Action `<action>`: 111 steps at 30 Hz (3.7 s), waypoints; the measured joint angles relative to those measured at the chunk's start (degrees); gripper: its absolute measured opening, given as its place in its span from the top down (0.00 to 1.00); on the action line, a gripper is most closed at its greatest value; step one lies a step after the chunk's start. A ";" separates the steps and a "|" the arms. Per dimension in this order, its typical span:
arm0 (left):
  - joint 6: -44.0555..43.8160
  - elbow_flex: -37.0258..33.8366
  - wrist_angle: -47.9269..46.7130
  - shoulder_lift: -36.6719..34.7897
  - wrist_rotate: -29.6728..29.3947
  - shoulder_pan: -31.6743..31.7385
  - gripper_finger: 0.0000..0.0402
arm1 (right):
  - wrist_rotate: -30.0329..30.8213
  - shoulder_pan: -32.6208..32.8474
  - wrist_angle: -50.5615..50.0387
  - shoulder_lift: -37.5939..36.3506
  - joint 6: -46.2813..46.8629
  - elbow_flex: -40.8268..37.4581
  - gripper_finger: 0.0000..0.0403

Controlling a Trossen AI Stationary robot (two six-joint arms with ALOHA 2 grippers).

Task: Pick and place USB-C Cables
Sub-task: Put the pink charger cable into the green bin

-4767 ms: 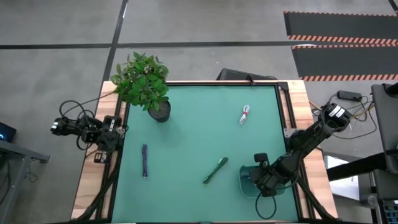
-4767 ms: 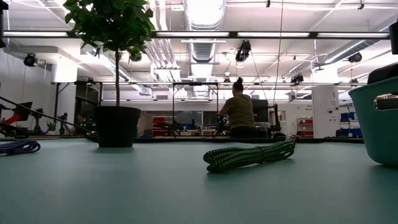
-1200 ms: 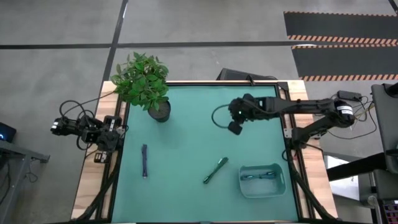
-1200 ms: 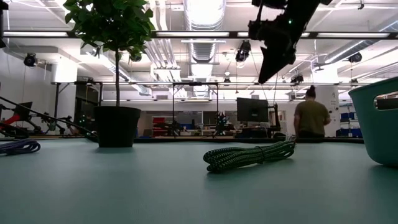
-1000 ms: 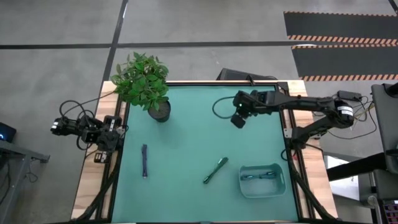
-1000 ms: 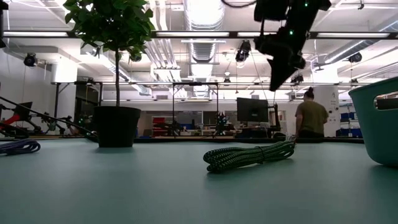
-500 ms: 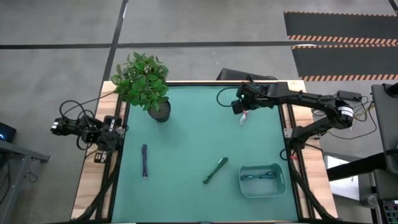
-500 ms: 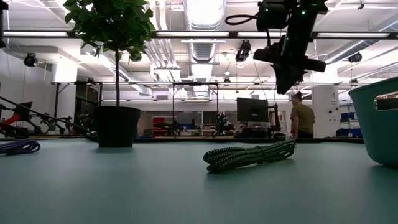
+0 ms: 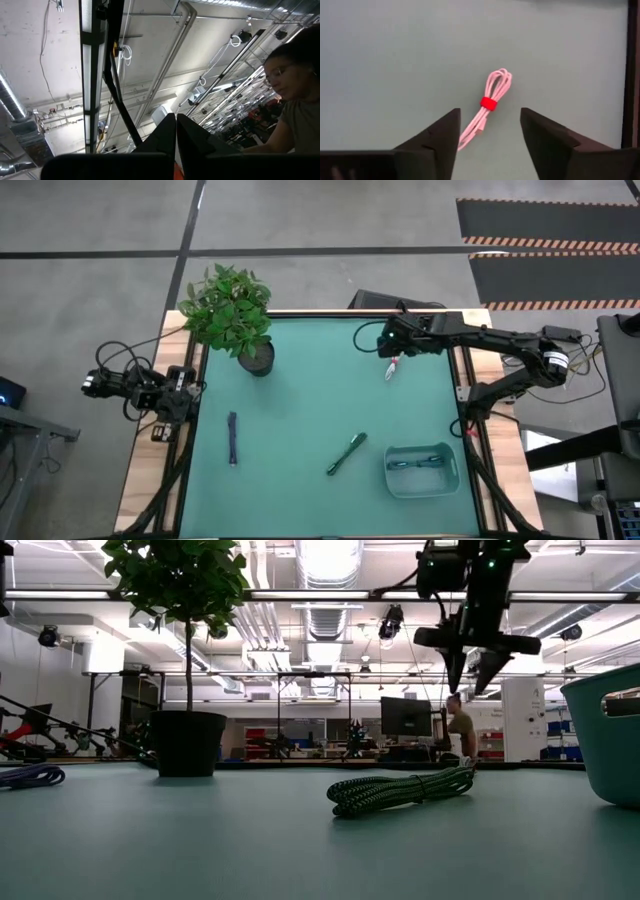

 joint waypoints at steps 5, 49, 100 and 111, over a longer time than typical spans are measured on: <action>0.00 0.00 -0.01 0.01 0.02 -0.01 1.00 | -0.01 -0.44 0.29 0.00 3.50 -1.48 0.43; 0.06 0.00 1.09 0.00 0.00 -0.01 1.00 | -10.32 -4.31 7.15 24.80 2.15 -1.33 0.59; 1.91 0.00 1.95 0.00 -0.02 0.01 1.00 | -10.13 0.75 6.93 7.38 -12.29 -1.51 0.91; 1.91 0.00 2.12 0.00 -0.02 -0.01 1.00 | -14.01 11.52 6.86 -0.83 -15.53 -1.49 0.91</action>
